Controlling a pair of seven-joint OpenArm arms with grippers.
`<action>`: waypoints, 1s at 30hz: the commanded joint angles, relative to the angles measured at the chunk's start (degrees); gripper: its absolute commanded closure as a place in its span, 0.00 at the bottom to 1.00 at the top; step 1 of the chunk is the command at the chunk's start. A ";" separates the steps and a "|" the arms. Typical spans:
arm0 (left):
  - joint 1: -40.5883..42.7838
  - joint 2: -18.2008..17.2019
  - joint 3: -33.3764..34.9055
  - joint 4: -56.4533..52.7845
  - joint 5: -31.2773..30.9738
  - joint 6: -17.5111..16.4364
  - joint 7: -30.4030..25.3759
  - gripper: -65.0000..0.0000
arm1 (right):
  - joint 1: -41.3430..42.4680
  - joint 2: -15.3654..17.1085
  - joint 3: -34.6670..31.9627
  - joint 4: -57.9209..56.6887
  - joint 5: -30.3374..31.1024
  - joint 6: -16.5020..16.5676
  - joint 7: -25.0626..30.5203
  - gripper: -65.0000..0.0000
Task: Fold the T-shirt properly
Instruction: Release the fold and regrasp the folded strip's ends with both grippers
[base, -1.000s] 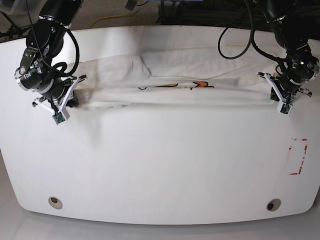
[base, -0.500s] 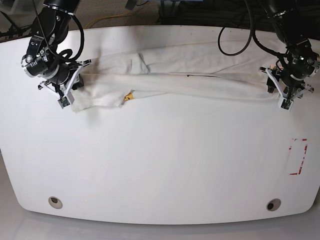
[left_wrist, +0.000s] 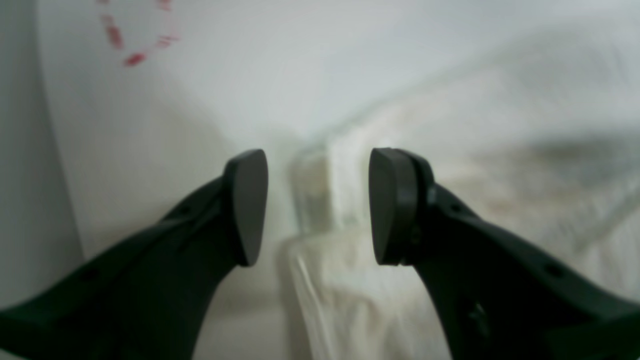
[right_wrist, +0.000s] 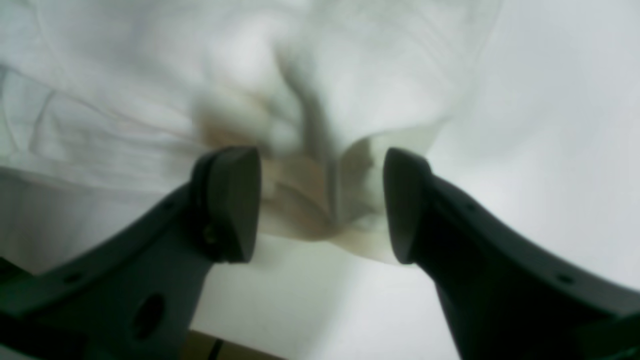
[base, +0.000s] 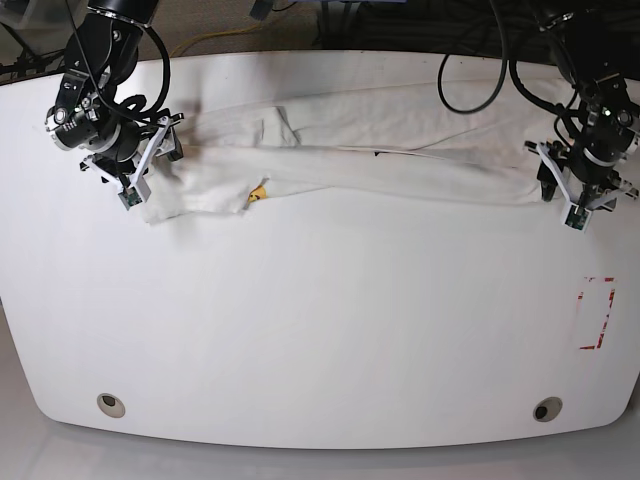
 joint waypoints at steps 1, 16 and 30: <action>-2.23 0.17 -1.01 -2.69 -0.39 -0.06 -0.43 0.44 | 0.55 0.39 0.29 1.04 0.58 -0.07 0.64 0.42; -9.97 -1.50 -0.92 -23.34 -0.04 -0.06 -3.50 0.35 | 0.90 -0.41 0.29 0.95 0.58 -0.07 0.64 0.42; -8.12 -1.15 -1.10 -17.81 -0.56 -0.06 -4.82 1.00 | 0.37 -0.49 0.38 0.69 0.58 -0.07 2.05 0.42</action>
